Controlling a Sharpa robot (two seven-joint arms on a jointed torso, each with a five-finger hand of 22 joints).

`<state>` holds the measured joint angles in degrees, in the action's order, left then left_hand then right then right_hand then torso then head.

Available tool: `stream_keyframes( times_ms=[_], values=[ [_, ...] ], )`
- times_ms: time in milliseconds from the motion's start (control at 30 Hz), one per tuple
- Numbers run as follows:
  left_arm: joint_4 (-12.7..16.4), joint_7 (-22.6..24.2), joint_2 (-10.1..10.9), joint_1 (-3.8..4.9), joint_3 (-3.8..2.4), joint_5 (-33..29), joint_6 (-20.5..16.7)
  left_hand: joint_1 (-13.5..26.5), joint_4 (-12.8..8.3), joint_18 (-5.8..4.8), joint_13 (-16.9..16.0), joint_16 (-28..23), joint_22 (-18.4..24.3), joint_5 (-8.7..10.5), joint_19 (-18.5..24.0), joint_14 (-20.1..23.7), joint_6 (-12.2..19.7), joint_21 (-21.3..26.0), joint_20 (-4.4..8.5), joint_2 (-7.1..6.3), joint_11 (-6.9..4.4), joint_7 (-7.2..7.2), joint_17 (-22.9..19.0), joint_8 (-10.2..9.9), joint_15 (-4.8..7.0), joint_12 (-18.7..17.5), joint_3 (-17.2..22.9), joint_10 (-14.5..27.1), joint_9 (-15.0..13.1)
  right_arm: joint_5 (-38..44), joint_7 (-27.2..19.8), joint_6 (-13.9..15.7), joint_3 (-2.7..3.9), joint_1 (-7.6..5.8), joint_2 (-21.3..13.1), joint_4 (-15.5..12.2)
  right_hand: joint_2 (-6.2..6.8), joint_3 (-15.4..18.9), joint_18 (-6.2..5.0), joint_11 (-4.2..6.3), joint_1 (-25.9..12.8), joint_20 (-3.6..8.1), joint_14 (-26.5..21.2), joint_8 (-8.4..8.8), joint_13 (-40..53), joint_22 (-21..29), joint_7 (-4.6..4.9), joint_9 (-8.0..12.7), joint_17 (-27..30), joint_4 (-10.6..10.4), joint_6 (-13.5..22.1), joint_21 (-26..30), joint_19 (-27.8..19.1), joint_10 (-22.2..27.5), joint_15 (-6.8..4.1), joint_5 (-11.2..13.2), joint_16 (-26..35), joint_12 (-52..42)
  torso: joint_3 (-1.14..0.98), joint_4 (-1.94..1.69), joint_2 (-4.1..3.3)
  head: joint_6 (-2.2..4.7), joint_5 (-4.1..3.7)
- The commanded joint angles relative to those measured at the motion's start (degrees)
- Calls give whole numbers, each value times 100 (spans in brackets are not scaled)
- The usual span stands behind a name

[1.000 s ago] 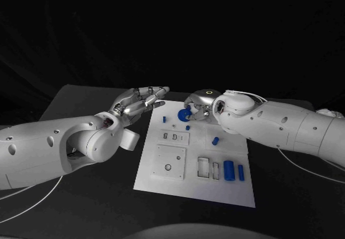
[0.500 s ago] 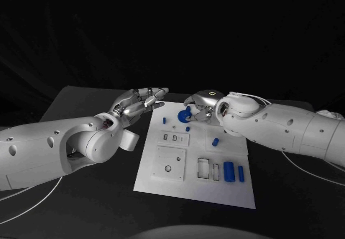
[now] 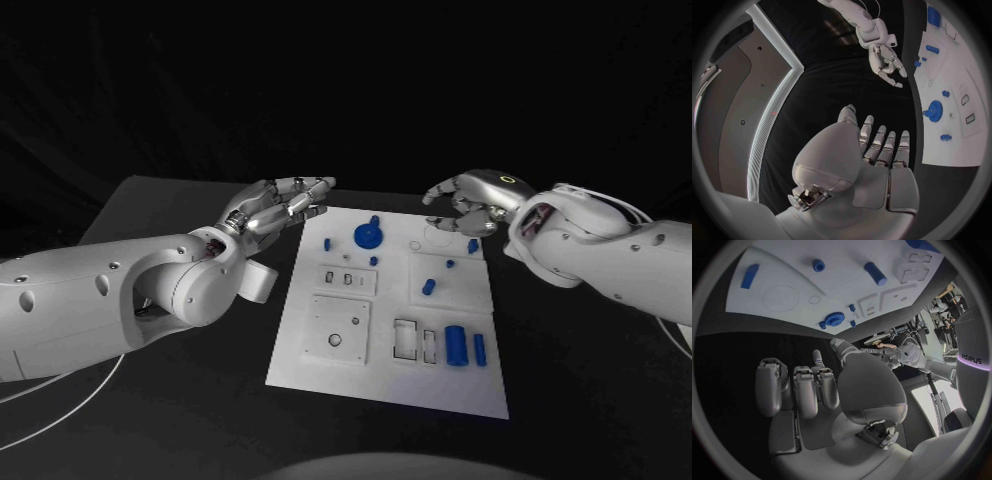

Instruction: Assemble the parts on the task board

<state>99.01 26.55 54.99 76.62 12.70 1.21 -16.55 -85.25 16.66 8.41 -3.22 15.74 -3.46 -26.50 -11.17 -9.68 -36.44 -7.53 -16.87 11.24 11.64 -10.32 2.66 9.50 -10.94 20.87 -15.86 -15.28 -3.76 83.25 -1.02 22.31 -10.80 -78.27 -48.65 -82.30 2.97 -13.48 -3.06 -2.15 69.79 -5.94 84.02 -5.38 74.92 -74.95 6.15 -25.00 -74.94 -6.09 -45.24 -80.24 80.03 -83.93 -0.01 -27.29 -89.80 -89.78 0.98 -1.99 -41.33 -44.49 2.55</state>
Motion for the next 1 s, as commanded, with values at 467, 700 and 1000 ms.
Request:
stream_keyframes(
  times_ms=[467, 700, 1000],
  values=[
    [-62, 123, -34, -64, -3, 28, 156, -29, -17, -104, -7, 49, -12, -39, -71, -42, -13, -44, 2, 1, 9, -154, 10, 39, -35, 40, 45, -42, -2, -1237, -722, 332, -39, 316, -960, -99, 154, 238, 25, 83, 145, 43, 598, -120, 1508, -1137, -56, -629, -1506, -155, 236, -27, 36, -607, -96, 344, -20, -22, 1, 45, 13, 23, -112],
    [-78, 150, -31, -99, -3, 69, 200, -60, -25, -117, -8, 63, -14, -44, -81, -45, 10, -51, 2, 1, 8, -150, 10, 39, -38, 56, 63, -52, 0, -1981, -1223, 304, -45, 630, -925, 202, 215, 196, 46, 68, 345, 36, 598, -646, 1508, -1163, -24, -1671, -1506, -234, 1020, -100, 87, -607, -66, 229, -20, -22, -19, 86, 28, 32, -119],
    [-93, 171, -3, -128, -3, 92, 217, -71, -27, -122, -8, 67, -13, -45, -82, -45, 7, -52, 3, 2, 9, -151, 10, 42, -39, 62, 69, -57, 0, -2527, -1591, 344, -45, 974, -619, 769, 176, 265, 74, 38, 473, 2, 598, -1030, 1508, -1198, -1, -1918, -1506, -284, 1342, -200, 177, -607, -53, 894, -20, -22, -25, 66, 18, 64, -149]
  ],
)
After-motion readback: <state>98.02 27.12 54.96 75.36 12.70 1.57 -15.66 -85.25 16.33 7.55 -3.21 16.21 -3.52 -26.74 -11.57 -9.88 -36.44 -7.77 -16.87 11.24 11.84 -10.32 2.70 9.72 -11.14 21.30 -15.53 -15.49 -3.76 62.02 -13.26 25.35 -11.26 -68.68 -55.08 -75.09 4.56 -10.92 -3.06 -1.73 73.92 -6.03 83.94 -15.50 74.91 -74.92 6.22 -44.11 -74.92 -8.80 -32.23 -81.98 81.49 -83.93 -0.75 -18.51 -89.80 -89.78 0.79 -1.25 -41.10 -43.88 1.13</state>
